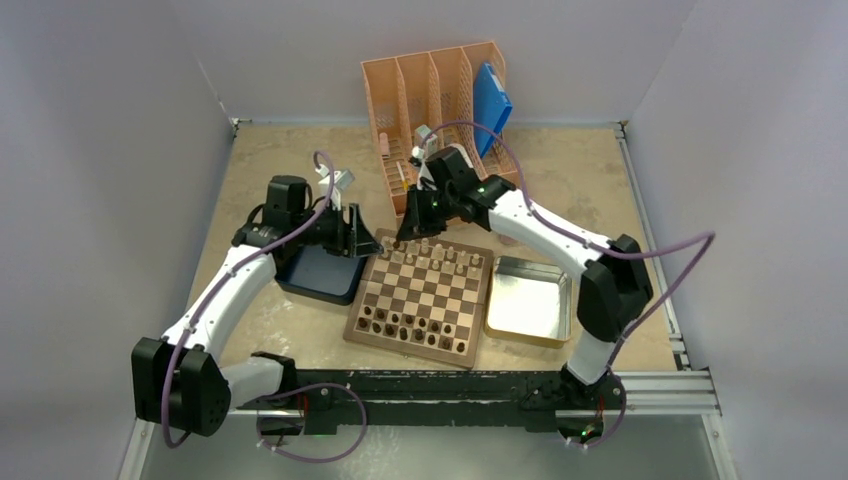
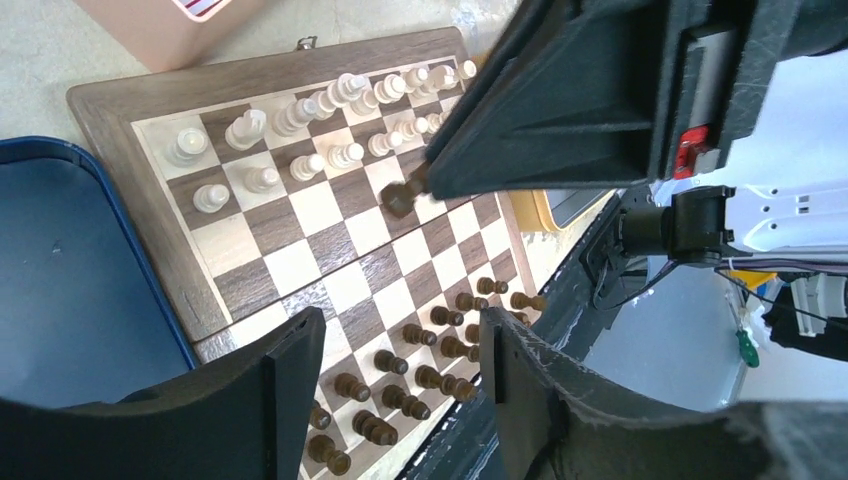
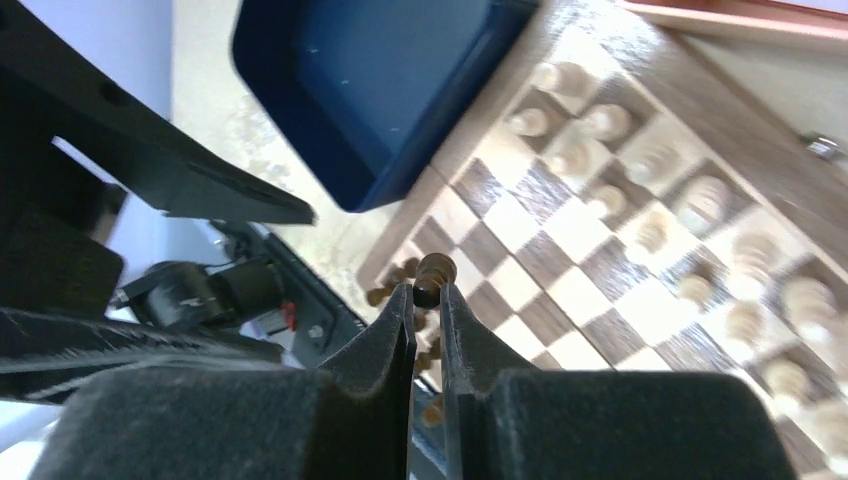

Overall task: Set up the chess pieces on the board
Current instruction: Place the chess piece on the chessboard.

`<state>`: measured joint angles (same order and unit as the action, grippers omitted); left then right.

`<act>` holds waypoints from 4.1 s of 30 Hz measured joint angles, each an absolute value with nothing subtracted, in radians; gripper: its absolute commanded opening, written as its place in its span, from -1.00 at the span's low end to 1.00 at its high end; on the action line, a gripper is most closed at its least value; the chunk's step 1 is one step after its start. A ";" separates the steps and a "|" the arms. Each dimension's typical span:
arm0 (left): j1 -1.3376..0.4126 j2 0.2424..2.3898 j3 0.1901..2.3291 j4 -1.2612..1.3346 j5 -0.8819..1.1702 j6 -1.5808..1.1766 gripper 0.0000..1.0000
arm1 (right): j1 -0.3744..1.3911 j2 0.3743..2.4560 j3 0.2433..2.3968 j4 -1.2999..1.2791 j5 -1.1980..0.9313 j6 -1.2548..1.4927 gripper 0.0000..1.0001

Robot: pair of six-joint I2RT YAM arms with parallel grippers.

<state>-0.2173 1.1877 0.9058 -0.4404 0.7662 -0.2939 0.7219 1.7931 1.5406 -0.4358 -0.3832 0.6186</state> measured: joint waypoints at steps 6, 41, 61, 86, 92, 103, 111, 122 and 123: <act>-0.217 1.170 0.907 -0.502 0.713 -0.300 0.29 | 0.725 1.570 1.343 -0.397 -0.179 0.566 -0.76; -0.217 1.197 1.008 -0.776 0.537 -0.585 0.49 | 1.061 1.125 0.848 -0.651 0.304 1.002 -0.74; -0.217 1.198 1.008 -0.781 0.538 -0.591 0.49 | 1.111 1.191 0.782 -0.565 0.301 1.057 -0.73; -0.217 1.198 1.014 -0.801 0.537 -0.591 0.49 | 1.118 1.212 0.746 -0.522 0.306 1.062 -0.69; -0.217 1.198 1.014 -0.804 0.537 -0.591 0.49 | 1.119 1.231 0.745 -0.517 0.305 1.061 -0.67; -0.217 1.198 1.014 -0.810 0.534 -0.591 0.49 | 1.121 1.239 0.735 -0.509 0.305 1.060 -0.38; -0.217 1.198 1.028 -0.814 0.534 -0.591 0.49 | 1.121 1.239 0.741 -0.522 0.306 1.057 -0.24; -0.217 1.198 1.131 -0.841 0.548 -0.587 0.48 | 1.121 1.272 0.977 -0.616 0.332 1.043 0.09; -0.217 1.197 1.152 -0.842 0.553 -0.584 0.48 | 1.121 1.274 1.003 -0.622 0.332 1.042 0.12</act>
